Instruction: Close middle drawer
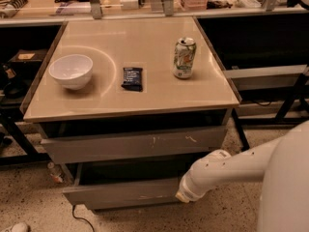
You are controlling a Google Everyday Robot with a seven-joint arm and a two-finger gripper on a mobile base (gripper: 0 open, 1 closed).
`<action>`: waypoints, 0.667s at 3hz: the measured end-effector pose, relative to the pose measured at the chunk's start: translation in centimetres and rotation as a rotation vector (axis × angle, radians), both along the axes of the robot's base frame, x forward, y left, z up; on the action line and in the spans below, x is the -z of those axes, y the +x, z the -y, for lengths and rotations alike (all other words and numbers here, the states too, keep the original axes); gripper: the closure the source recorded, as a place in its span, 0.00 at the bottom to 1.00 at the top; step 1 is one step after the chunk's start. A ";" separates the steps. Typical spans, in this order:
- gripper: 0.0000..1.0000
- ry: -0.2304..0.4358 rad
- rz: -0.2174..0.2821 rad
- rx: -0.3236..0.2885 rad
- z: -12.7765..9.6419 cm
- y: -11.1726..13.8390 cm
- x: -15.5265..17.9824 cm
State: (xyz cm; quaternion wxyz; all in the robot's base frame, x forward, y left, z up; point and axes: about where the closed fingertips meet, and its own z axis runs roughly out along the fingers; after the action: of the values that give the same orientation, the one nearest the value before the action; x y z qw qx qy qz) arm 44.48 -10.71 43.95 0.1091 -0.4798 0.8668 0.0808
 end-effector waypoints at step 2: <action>0.85 -0.023 0.020 -0.006 -0.3 1.4 0.6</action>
Offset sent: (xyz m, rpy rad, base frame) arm 0.0118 0.0021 -0.0055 -0.0189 -0.0169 0.0044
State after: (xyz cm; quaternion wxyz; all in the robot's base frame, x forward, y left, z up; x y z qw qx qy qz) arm 45.92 -10.41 43.31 0.1119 -0.4844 0.8651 0.0662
